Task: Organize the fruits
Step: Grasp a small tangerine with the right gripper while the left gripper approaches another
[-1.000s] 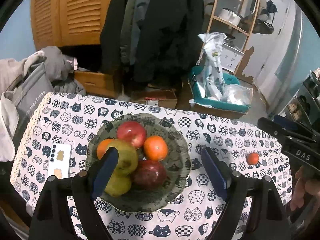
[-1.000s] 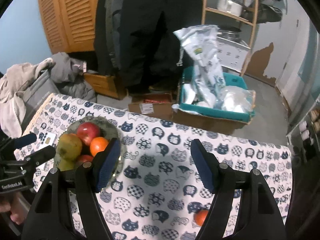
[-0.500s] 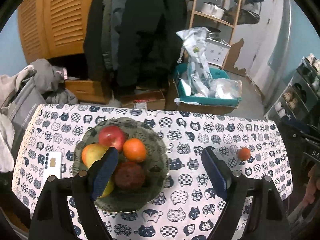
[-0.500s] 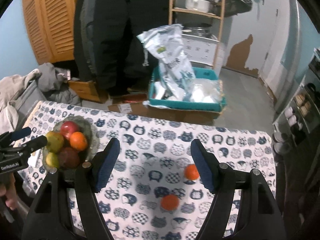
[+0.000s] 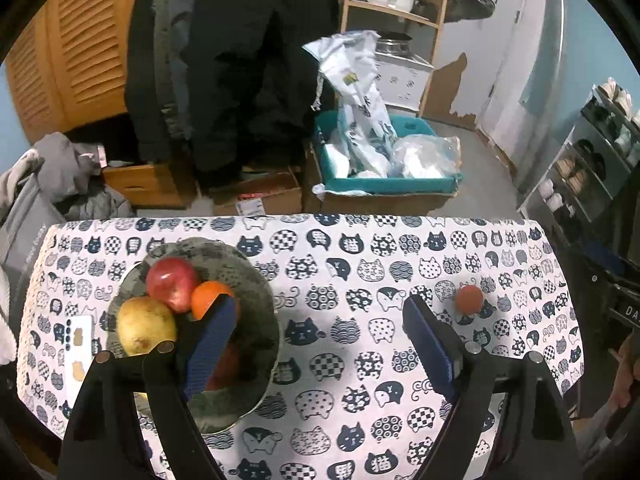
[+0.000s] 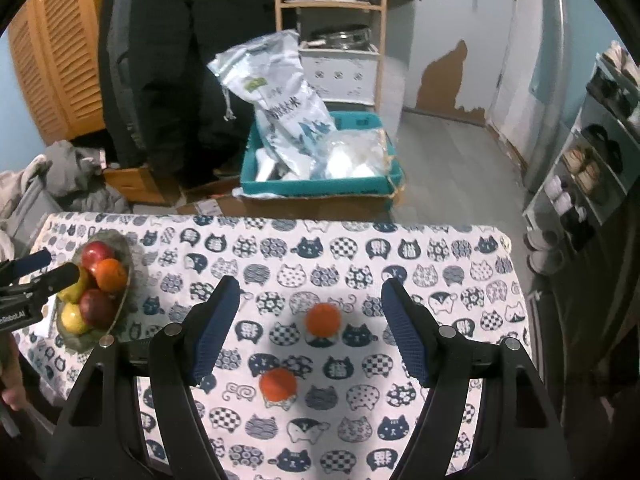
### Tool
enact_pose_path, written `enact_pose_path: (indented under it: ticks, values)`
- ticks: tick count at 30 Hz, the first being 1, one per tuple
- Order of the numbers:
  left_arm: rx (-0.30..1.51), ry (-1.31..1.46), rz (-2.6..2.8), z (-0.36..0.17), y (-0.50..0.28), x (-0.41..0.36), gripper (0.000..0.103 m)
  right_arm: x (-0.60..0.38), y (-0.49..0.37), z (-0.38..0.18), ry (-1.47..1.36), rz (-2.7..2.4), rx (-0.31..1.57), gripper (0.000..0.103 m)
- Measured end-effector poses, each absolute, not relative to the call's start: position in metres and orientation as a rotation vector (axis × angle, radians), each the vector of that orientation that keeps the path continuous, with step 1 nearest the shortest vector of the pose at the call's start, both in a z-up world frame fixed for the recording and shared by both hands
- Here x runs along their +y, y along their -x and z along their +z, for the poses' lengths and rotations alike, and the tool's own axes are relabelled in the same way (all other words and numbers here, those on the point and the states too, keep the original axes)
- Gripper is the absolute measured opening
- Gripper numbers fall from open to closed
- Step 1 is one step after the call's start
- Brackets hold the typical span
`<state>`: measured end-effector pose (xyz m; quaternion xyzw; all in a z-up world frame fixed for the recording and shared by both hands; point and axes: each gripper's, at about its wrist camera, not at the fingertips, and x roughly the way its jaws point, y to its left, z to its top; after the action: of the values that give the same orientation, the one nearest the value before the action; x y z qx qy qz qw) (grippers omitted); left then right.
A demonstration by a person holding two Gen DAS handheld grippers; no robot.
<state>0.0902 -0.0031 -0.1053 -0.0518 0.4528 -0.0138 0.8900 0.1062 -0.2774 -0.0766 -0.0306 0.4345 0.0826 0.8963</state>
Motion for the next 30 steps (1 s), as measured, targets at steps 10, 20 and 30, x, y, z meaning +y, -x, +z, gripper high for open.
enact_pose_path:
  ticks: [10,20,30]
  values:
    - [1.018,0.056,-0.040,-0.140,-0.121,-0.032,0.086,-0.289,-0.140,-0.143,0.050,0.137,1.054,0.074]
    - [1.140,0.047,-0.040,-0.197,-0.154,-0.047,0.086,-0.292,-0.177,-0.214,-0.015,0.131,1.207,0.074]
    - [1.209,0.061,-0.038,-0.235,-0.175,-0.049,0.086,-0.289,-0.191,-0.259,-0.021,0.132,1.289,0.074]
